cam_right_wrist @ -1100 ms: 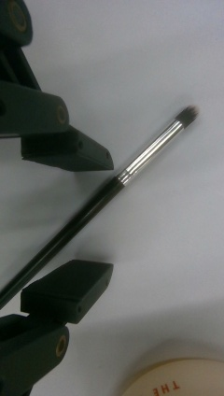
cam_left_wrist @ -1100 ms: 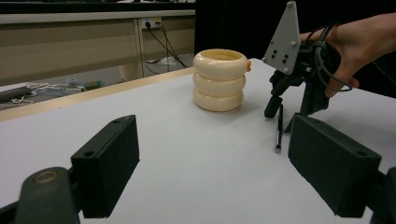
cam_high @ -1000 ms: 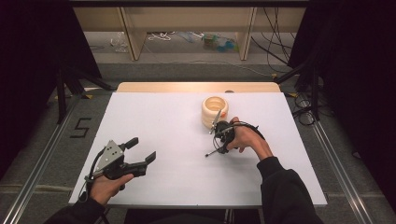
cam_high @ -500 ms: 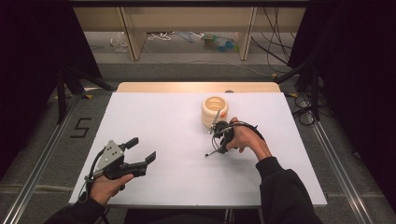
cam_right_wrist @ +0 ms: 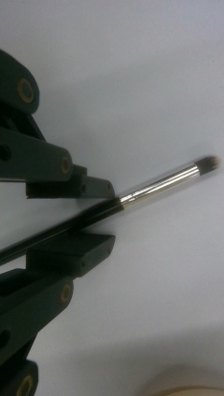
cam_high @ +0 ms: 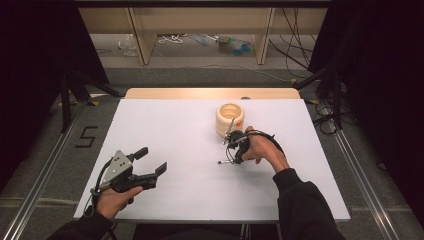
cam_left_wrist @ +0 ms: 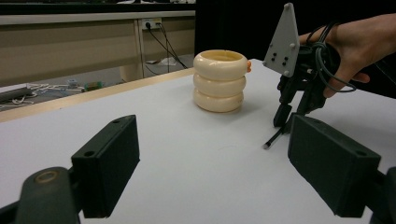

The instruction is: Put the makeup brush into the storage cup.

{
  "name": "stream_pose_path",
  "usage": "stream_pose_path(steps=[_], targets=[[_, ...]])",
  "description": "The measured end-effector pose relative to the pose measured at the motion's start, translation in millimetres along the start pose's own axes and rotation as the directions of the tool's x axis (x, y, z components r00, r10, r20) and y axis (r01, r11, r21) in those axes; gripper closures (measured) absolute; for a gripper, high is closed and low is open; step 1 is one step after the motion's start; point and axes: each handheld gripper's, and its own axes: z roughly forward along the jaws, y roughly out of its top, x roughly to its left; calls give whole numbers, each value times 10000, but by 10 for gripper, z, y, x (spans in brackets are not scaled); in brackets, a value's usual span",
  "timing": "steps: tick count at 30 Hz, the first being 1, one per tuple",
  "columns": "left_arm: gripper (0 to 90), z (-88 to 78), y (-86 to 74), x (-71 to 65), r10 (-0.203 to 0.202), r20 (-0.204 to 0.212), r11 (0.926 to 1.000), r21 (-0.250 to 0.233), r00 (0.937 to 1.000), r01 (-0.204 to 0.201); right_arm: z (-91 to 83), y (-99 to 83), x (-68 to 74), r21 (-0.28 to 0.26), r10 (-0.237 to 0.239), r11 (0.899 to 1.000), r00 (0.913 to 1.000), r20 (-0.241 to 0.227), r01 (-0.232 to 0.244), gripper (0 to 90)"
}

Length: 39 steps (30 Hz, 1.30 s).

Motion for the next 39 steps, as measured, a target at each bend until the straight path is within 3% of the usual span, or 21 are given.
stream_pose_path(steps=[39], targets=[[165, 1, 3, -1, 16, 4, 10000, -37, 10000, -16, 6, 57, 60, 414, -180, 9990, 9998, 61, 177, 836]])
